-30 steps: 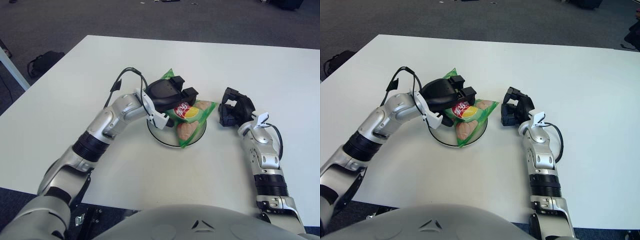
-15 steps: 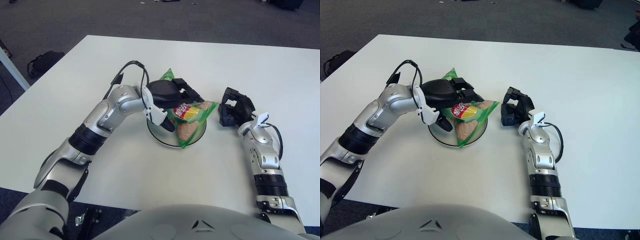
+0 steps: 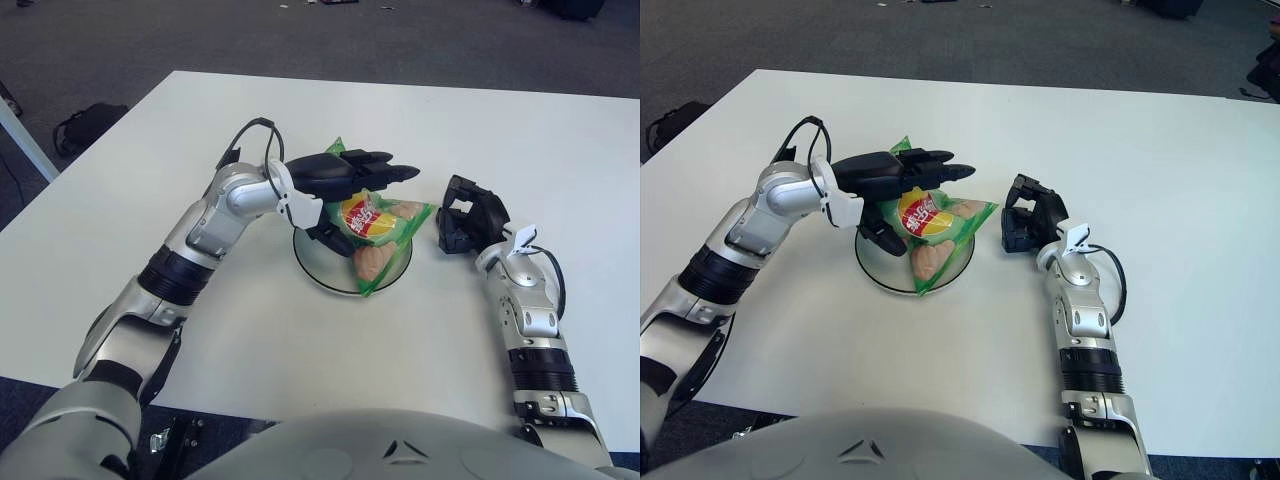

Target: Put the snack into the plate.

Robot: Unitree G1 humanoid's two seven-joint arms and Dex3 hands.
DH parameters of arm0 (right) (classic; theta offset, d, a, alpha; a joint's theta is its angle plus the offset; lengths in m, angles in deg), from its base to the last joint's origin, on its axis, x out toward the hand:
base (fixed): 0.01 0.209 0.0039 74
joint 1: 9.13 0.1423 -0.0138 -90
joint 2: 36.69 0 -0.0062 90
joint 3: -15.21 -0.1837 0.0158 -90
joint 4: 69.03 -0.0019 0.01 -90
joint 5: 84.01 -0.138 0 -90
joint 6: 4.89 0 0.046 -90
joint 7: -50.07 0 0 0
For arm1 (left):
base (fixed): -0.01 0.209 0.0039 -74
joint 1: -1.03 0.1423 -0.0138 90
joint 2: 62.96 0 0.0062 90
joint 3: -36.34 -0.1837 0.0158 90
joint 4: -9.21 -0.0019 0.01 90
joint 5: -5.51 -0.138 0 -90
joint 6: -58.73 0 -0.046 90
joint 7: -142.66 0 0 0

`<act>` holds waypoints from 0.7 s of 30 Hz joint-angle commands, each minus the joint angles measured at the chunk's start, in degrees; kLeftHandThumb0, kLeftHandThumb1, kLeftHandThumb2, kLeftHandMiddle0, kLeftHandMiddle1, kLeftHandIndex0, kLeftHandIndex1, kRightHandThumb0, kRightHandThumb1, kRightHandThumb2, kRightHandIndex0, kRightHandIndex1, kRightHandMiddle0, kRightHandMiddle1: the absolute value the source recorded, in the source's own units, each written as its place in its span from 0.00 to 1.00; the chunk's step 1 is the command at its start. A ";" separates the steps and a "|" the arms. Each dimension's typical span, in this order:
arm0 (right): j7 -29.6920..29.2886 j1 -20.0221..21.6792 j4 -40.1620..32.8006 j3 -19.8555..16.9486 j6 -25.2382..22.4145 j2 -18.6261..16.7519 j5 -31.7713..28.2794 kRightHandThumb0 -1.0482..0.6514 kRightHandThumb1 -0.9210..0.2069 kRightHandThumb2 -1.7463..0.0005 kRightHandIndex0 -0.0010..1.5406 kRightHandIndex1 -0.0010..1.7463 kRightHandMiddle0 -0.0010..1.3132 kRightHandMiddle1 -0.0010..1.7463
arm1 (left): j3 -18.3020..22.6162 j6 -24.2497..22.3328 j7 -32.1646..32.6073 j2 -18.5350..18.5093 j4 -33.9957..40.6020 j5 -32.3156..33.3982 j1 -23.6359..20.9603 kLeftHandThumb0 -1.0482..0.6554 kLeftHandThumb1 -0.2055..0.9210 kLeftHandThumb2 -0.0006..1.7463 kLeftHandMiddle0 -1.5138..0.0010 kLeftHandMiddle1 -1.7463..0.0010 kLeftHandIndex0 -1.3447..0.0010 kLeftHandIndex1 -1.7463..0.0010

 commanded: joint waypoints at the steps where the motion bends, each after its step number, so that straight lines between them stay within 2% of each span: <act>1: 0.82 -4.00 4.74 1.03 -2.85 -0.04 1.01 0.28 0.71 0.11 0.86 1.00 0.59 1.00 | 2.25 0.10 -0.09 0.70 -1.52 4.22 -0.28 0.02 0.88 0.22 1.00 1.00 1.00 1.00; 3: 1.08 -3.93 4.98 0.97 -2.72 0.00 0.93 0.28 0.70 0.11 0.86 1.00 0.59 1.00 | 4.34 0.50 -0.63 0.38 -2.09 8.26 0.66 0.03 0.87 0.21 1.00 1.00 1.00 1.00; 7: 1.47 -3.73 5.53 0.84 -2.54 0.07 0.87 0.28 0.70 0.11 0.86 1.00 0.59 1.00 | 6.90 2.10 -0.18 -0.40 -2.41 11.36 1.73 0.04 0.86 0.21 1.00 1.00 1.00 1.00; 16: 1.05 -3.30 6.13 0.91 -2.63 0.25 1.63 0.29 0.69 0.12 0.85 1.00 0.58 1.00 | 11.27 4.04 1.20 -0.04 -3.59 14.48 2.68 0.07 0.86 0.21 1.00 1.00 1.00 1.00; 21: 0.86 -3.27 6.00 0.96 -2.83 0.28 1.71 0.29 0.69 0.12 0.85 1.00 0.58 1.00 | 14.73 5.21 2.82 -2.79 -3.16 12.15 4.18 0.05 0.89 0.22 1.00 1.00 1.00 1.00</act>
